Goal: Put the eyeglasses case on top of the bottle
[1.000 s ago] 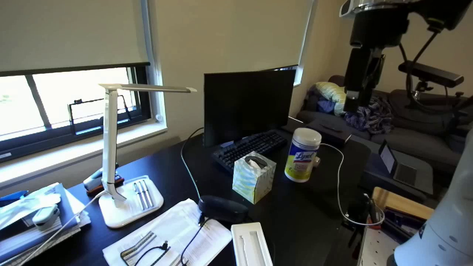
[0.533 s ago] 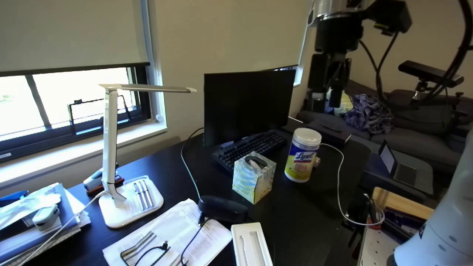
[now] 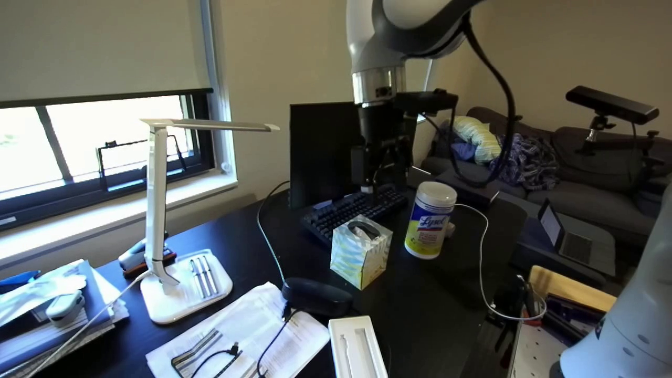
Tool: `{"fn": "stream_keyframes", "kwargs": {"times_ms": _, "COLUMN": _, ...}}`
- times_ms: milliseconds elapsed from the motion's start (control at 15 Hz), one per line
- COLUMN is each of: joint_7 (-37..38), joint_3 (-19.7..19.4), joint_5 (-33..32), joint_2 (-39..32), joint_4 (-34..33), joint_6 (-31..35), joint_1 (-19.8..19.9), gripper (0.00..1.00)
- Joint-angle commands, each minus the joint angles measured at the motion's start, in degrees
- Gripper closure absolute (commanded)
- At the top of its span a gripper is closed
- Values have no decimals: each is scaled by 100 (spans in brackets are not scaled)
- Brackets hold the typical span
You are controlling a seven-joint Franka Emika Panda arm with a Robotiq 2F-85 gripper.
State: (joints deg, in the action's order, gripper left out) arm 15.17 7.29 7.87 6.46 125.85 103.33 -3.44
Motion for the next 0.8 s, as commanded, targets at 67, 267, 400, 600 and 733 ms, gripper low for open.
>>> {"fn": "stream_keyframes", "kwargs": {"times_ms": 67, "joint_7": 48, "joint_3": -34, "joint_5": -289, "joint_2": -516, "joint_4": -299, "joint_6": 20, "joint_1": -133, "gripper": 0}}
{"fn": "stream_keyframes", "kwargs": {"times_ms": 267, "joint_7": 57, "joint_3": -50, "joint_5": -311, "joint_2": -709, "joint_4": -391, "joint_6": 20, "joint_1": -172, "gripper": 0}}
{"fn": "stream_keyframes", "kwargs": {"times_ms": 400, "joint_7": 57, "joint_3": -63, "joint_5": -312, "joint_2": -651, "joint_4": -391, "joint_6": 18, "joint_1": -166, "gripper": 0}}
{"fn": "stream_keyframes", "kwargs": {"times_ms": 600, "joint_7": -53, "joint_3": -54, "joint_5": -457, "joint_2": -846, "joint_4": -414, "joint_6": 277, "joint_1": -180, "gripper": 0}}
{"fn": "stream_keyframes", "kwargs": {"times_ms": 733, "joint_7": -82, "joint_3": -60, "joint_5": -534, "joint_2": -1150, "joint_4": -486, "joint_6": 680, "joint_1": -191, "gripper": 0}}
